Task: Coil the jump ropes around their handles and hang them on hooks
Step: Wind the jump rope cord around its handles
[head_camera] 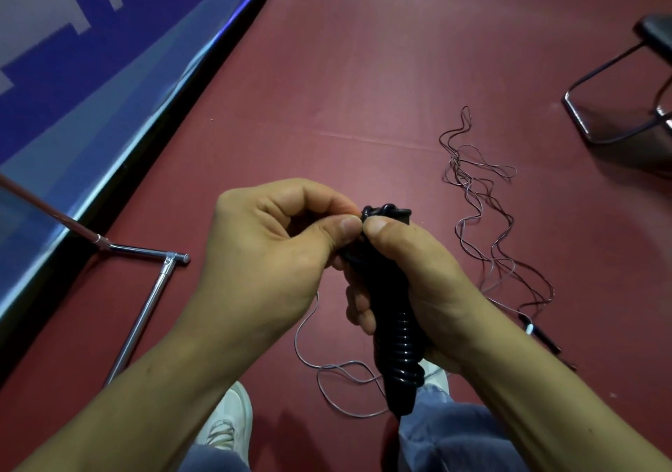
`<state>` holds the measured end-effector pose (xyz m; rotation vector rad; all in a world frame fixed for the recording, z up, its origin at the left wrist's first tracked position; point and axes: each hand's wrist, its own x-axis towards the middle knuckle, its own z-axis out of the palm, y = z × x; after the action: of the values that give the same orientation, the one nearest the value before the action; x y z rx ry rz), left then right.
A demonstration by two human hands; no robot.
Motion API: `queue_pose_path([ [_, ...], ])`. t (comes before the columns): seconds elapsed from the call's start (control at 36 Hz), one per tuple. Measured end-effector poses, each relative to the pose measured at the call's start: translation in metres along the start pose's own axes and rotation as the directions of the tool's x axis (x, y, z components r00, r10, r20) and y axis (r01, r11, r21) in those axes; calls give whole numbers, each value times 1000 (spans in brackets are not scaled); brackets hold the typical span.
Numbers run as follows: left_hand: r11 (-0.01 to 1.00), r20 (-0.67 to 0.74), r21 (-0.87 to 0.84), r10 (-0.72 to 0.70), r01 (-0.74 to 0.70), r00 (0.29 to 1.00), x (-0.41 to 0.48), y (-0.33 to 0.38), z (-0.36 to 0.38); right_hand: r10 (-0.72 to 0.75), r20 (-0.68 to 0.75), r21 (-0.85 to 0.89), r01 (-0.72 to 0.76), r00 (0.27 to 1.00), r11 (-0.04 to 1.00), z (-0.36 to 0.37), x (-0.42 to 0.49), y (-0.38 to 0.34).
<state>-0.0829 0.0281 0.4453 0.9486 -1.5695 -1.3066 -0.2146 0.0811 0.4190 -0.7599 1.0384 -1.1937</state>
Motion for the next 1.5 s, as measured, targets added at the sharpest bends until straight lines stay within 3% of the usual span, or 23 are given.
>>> queue_pose_path([
  [0.22, 974, 129, -195, -87, 111, 988, 4, -2, -1, 77, 50, 43, -79, 996, 996, -2, -5, 3],
  [0.33, 949, 268, -171, -214, 265, 939, 8, -10, -8, 83, -8, -65, -83, 997, 994, -5, -9, 3],
  [0.39, 941, 270, -185, -227, 282, 936, 8, -12, -9, 69, -32, -56, -71, 997, 996, -6, -9, 3],
  [0.5, 951, 242, -216, -167, 221, 956, 7, -15, -8, -2, -59, -64, -2, 998, 998, -3, -4, -2],
  [0.61, 978, 242, -127, -134, 168, 961, 2, -16, -13, -53, -115, -80, 44, 992, 996, -1, -3, -6],
  [0.72, 988, 138, -101, -104, 118, 985, 0, -14, -8, -54, -115, -91, 43, 992, 995, -1, -2, -3],
  [0.94, 998, 97, 56, -26, 20, 995, 4, -11, -10, 8, -95, -65, -15, 995, 998, 3, 0, 0],
  [1.08, 992, 93, 119, -59, 48, 994, 6, -18, -9, 101, -111, -75, -110, 989, 991, 3, 2, -2],
  [1.19, 991, 207, 132, -62, 35, 976, 10, -20, -13, 101, -118, -157, -119, 988, 981, -2, 1, -6],
  [1.31, 999, 334, 30, -37, 28, 942, 15, -15, -19, 122, -88, -202, -138, 989, 970, -6, 0, -10],
  [1.5, 975, 396, 220, -47, -45, 917, 23, -15, -23, 214, -18, -299, -209, 977, 931, -3, -4, -1],
])
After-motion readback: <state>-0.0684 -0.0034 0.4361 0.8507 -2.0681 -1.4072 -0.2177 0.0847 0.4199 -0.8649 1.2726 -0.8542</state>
